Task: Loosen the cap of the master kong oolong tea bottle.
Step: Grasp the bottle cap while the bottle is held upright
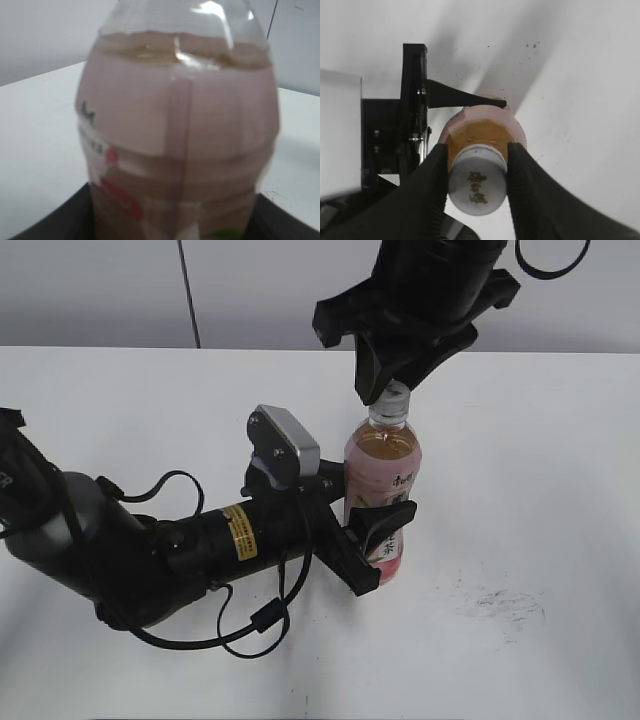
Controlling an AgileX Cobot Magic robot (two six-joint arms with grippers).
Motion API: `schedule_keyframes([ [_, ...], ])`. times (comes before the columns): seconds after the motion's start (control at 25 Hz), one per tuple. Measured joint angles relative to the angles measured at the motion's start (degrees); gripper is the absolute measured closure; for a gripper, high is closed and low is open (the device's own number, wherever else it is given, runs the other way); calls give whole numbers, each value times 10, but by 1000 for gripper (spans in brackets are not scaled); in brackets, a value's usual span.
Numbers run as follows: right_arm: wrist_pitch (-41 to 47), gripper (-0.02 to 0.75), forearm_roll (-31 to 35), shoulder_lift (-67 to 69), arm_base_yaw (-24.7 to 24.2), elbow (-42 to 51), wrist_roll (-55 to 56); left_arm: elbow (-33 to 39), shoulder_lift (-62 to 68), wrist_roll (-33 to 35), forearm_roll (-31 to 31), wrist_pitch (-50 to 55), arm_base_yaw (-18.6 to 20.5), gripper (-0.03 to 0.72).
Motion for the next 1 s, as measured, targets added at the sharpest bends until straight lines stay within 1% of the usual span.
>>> schedule_keyframes([
  [0.12,0,465,3,0,0,0,-170,0,0,0,0,0,0,307],
  [0.24,0,465,9,0,0,0,-374,0,0,0,0,0,0,307],
  [0.32,0,465,11,0,0,-1,-469,0,0,0,0,0,0,307],
  [0.4,1,465,12,0,0,-1,-536,0,0,0,0,0,0,307],
  [0.52,1,465,13,0,1,-1,-583,0,0,-1,0,0,0,307],
  [0.72,1,467,14,0,1,-1,-594,0,0,-1,0,0,0,307],
  [1.0,2,404,16,-3,1,-1,-596,0,0,-1,0,0,0,307],
])
